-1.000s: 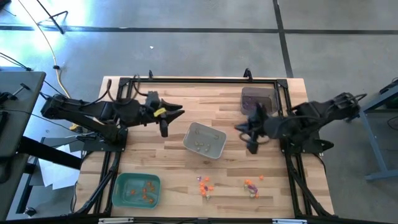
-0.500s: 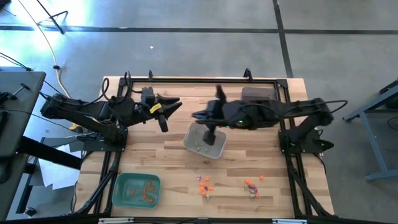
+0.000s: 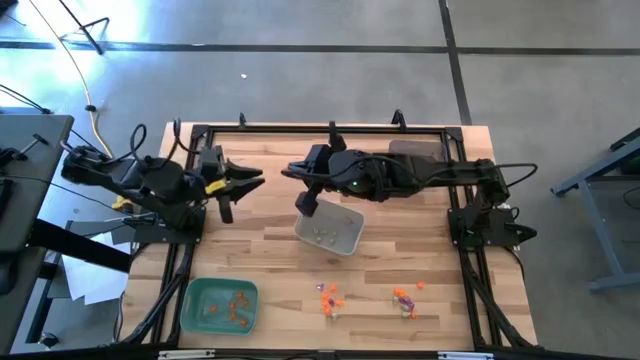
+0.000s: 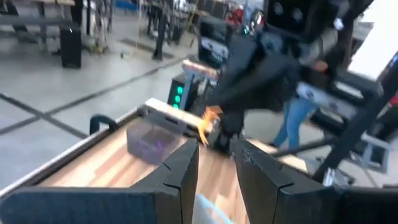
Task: Sort Halloween decoration
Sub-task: Put the orange spider toy into the green bin
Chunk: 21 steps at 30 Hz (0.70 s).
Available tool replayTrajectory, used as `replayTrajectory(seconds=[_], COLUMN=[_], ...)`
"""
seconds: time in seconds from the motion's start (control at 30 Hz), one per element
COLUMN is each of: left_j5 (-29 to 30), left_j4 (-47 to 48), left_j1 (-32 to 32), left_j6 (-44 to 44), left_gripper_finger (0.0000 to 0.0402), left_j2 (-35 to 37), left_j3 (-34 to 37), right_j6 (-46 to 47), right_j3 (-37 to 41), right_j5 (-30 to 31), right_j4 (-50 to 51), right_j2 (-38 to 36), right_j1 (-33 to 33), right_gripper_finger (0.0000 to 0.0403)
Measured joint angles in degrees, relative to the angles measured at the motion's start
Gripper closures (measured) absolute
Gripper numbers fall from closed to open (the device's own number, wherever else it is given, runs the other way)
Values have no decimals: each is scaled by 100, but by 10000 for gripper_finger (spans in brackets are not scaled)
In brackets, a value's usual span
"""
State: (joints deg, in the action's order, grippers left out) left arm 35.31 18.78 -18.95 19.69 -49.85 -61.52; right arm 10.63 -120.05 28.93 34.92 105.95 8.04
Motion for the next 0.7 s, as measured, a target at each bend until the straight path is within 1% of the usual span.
replayTrajectory(seconds=[0.13,0.33,0.57,0.7], left_j5=[-3,-4,0,37], left_j4=[246,236,232,155], left_j1=[-153,-158,-156,-124], left_j6=[47,-417,-1023,-1186], left_gripper_finger=[307,301,267,242], left_j2=[-43,-217,-263,-334], left_j3=[4,4,4,4], right_j6=[213,238,281,302], right_j3=[-4,-4,-4,-4], right_j5=[9,-52,-112,-351], right_j4=[-67,-241,-119,-137], right_j2=[-2,-7,-7,-7], right_j1=[-22,-14,16,24], right_gripper_finger=[403,403,403,403])
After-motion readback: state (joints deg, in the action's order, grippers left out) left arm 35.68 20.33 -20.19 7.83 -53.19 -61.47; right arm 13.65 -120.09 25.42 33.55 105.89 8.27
